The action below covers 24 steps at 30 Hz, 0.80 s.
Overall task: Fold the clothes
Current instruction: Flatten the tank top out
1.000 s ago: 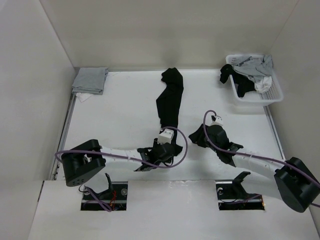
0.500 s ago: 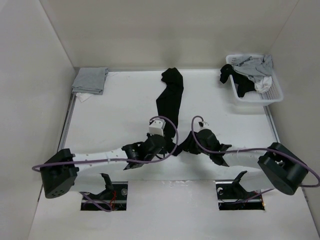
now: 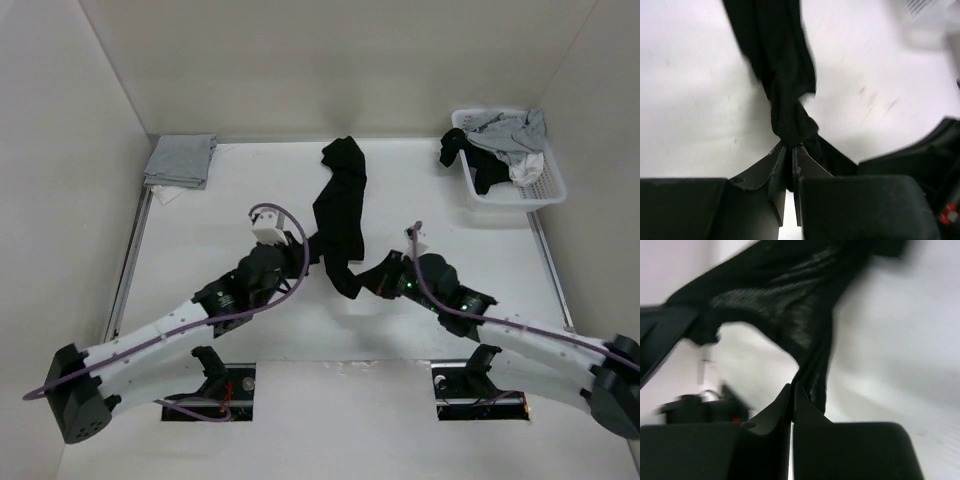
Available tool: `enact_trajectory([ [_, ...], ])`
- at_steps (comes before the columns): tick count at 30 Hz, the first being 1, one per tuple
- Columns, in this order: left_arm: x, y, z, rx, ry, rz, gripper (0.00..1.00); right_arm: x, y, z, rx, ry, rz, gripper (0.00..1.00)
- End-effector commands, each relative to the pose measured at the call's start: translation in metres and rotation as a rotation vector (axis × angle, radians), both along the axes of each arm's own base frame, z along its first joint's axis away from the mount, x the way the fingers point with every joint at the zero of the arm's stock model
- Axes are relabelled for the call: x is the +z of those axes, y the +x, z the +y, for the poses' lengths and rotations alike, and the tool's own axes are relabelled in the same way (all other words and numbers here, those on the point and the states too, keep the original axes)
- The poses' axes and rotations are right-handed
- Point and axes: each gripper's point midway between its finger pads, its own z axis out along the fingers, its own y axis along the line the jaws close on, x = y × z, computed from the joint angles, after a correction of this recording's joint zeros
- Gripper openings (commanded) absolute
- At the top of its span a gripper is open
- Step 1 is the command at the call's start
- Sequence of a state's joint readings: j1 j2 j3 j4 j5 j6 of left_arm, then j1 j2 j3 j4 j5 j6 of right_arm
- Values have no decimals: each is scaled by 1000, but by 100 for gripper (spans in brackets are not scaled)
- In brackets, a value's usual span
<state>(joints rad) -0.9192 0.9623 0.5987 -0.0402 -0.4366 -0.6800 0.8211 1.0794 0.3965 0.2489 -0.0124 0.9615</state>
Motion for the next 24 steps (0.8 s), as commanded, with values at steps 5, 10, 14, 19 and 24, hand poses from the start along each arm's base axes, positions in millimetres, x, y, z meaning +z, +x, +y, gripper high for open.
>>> enact_trajectory([
  [5,256,-12,49,88,-304,-487,5,276,-21,-62,-136,74,-540,0],
  [10,392,-51,92,118,-444,-735,4,429,-51,-104,-210,130,-791,0],
  [14,441,-70,109,109,-505,-817,4,498,-56,-125,-285,142,-884,0],
  [19,467,-78,120,128,-528,-859,4,538,-56,-131,-339,148,-939,0],
  [24,446,-50,107,227,-364,-876,5,520,-30,-107,-415,12,-996,0],
])
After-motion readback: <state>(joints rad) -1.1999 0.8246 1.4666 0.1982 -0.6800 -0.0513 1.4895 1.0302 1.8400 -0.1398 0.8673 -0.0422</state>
